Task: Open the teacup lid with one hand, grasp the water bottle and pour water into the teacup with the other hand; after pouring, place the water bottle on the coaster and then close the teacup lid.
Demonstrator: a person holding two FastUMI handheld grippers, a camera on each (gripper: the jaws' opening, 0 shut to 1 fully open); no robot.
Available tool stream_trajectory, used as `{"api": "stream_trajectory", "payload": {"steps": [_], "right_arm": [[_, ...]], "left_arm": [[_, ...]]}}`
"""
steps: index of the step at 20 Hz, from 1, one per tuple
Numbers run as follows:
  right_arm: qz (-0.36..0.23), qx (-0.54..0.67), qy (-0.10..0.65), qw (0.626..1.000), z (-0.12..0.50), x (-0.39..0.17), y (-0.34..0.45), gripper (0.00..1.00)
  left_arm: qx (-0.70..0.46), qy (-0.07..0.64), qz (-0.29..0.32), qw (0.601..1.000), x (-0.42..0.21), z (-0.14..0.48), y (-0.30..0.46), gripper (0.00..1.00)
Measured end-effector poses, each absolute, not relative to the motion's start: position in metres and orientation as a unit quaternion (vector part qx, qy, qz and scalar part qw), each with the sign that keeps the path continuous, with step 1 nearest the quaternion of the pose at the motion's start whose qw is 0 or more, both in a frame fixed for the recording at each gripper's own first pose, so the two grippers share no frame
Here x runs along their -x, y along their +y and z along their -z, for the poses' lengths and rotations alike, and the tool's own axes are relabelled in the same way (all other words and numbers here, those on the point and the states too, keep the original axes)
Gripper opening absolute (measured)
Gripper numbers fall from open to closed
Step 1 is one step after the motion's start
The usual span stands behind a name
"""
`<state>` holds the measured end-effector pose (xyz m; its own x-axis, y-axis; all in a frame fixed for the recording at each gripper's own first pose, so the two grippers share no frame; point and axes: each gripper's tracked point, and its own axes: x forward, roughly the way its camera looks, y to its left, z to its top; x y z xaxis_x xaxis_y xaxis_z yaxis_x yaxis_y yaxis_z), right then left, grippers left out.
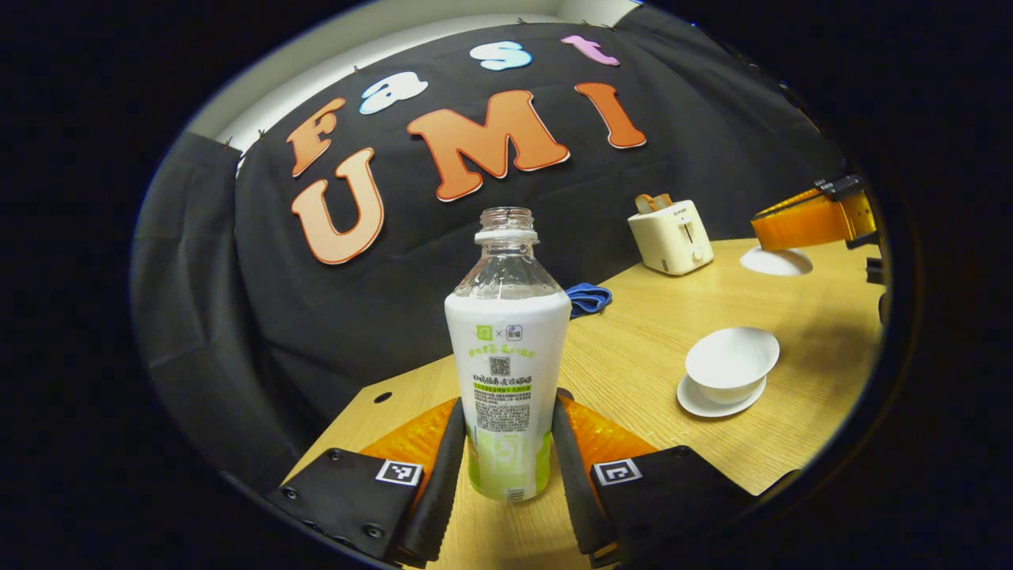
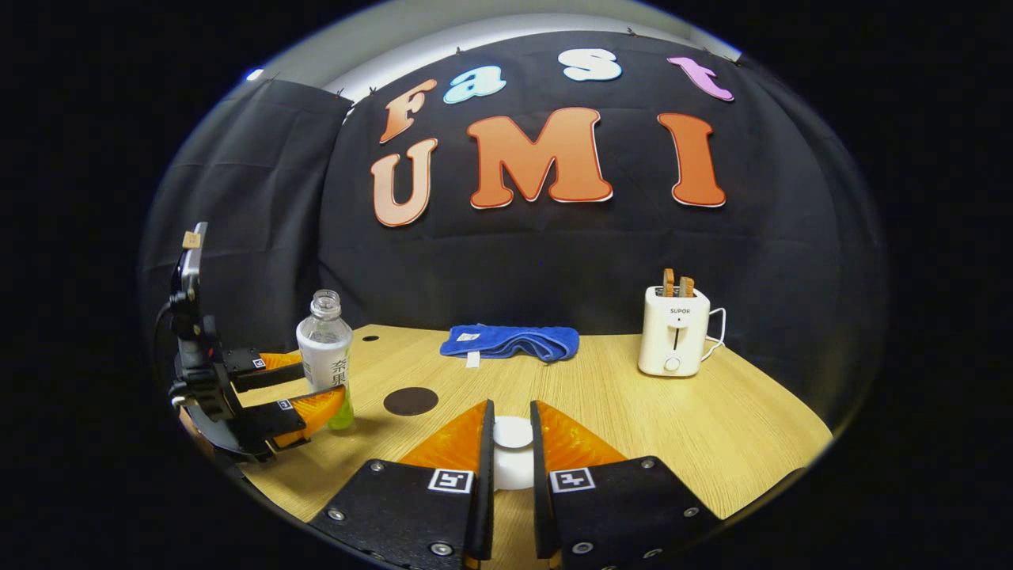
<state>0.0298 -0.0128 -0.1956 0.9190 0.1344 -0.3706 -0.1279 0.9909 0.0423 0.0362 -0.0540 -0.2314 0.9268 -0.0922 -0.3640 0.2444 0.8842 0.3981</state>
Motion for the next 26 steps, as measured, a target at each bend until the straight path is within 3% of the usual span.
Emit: {"api": "stream_trajectory", "payload": {"steps": [12,26], "right_arm": [[-0.027,-0.029,0.181,0.983,0.192,-0.022,-0.063,0.21],[-0.021,-0.037,0.178,0.983,0.19,-0.016,-0.08,0.21]], "left_arm": [[-0.435,0.175,0.109,0.877,-0.042,0.243,-0.051,0.63],[-0.594,0.161,0.147,0.774,-0.039,0.247,-0.064,0.64]]}}
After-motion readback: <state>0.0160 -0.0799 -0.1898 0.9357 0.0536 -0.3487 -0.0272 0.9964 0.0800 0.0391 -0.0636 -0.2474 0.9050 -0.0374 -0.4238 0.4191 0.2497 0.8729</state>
